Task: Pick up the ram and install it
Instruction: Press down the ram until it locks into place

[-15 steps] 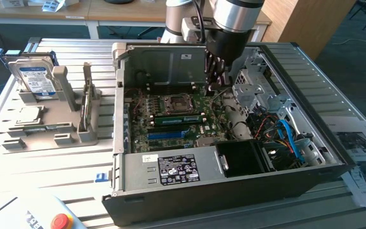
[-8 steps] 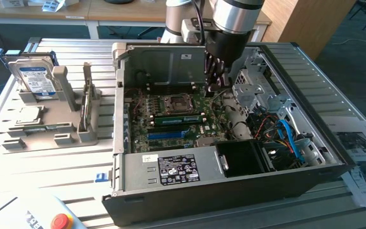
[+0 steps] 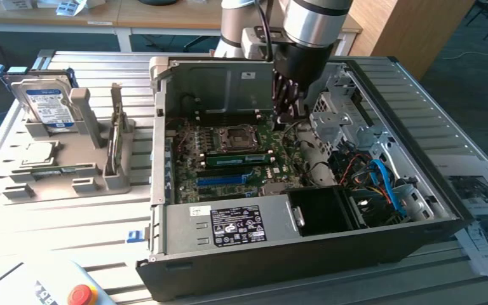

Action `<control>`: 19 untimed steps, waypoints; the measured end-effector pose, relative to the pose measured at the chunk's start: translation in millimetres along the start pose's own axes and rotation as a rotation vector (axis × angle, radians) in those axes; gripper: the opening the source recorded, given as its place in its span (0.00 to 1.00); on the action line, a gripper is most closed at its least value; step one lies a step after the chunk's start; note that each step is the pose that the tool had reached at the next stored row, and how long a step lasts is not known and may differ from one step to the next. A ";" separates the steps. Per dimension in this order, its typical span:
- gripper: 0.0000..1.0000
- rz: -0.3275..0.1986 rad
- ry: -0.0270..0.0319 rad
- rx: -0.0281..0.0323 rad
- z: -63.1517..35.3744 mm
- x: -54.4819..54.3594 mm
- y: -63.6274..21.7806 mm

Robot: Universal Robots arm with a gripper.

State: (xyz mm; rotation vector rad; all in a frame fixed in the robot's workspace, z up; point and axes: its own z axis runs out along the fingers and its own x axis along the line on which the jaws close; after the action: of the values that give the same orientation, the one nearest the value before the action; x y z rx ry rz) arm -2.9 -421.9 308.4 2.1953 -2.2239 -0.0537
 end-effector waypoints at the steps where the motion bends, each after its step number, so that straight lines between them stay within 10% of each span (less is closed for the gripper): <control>1: 0.10 0.000 0.0000 0.0000 0.4 0.0 0.0; 19: 0.10 0.000 0.0000 0.0000 15.4 0.2 -0.6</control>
State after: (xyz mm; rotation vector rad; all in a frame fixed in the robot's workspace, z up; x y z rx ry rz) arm -2.9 -421.9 293.0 2.1954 -2.2240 -0.0537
